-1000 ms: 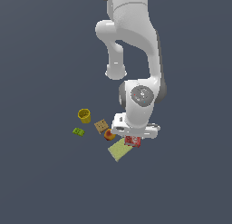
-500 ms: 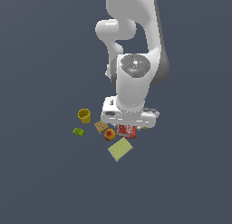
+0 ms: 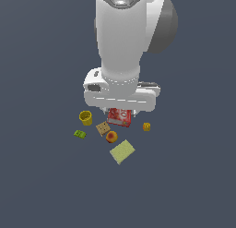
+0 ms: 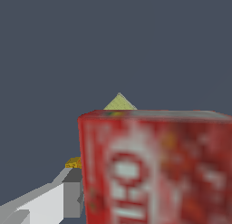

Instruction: Pick up a designated object from a clutter of objects.

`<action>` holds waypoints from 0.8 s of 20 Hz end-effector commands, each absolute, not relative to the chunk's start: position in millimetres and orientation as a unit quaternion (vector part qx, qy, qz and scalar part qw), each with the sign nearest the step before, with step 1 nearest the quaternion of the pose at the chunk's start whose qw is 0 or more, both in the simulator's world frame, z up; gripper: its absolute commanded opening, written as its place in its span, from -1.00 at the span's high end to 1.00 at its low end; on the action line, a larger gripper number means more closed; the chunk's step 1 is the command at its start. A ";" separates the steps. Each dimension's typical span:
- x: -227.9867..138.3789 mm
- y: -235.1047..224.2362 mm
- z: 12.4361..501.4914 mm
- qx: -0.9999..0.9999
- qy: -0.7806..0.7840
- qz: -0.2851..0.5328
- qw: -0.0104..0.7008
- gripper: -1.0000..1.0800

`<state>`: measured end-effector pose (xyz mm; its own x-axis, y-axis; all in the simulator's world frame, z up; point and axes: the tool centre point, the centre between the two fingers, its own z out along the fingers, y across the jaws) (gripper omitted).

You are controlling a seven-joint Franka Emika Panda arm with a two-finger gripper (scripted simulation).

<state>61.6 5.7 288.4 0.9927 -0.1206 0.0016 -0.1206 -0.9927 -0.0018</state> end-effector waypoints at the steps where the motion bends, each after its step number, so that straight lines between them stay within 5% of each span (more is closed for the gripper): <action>1: 62.0 -3.4 315.7 -0.998 0.060 0.000 0.001 1.00; 16: 69.5 -33.2 404.3 -0.998 0.061 0.000 0.000 1.00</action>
<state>69.0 -32.0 400.3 0.9926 -0.1214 0.0012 -0.1214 -0.9926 -0.0003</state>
